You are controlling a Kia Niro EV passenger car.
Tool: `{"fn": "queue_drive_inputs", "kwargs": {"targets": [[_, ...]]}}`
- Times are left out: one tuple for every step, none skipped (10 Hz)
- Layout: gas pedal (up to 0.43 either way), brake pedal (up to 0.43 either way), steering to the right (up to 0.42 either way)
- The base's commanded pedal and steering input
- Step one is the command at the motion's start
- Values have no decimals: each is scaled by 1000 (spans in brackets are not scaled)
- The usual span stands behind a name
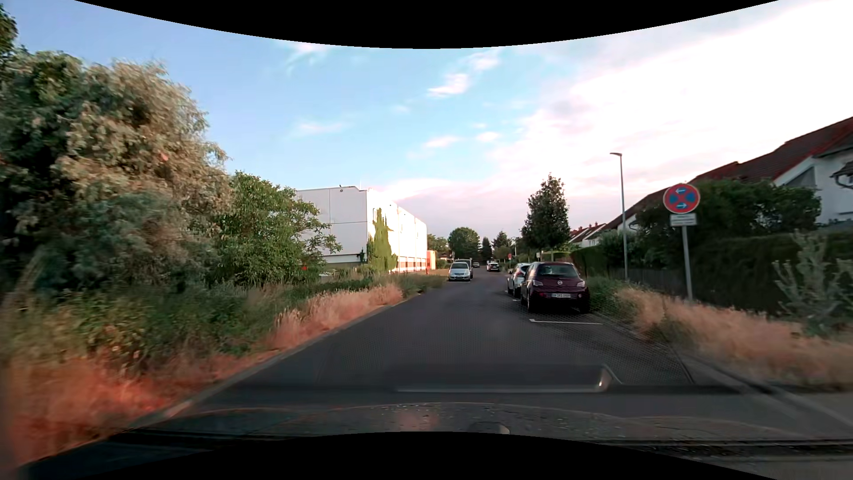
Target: Follow the waypoints while adhering to traffic rules and regulations
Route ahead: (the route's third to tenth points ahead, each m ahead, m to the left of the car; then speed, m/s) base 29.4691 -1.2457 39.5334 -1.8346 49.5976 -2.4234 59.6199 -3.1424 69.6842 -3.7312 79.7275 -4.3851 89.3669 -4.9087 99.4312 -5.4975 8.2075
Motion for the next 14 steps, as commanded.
{"fn": "queue_drive_inputs", "kwargs": {"targets": [[8,0,5],[8,0,8],[8,0,10],[8,0,11],[8,0,12],[8,0,12],[8,0,12],[8,0,15],[8,0,19],[8,0,23],[8,0,25],[8,0,26],[8,0,26],[8,0,28]]}}
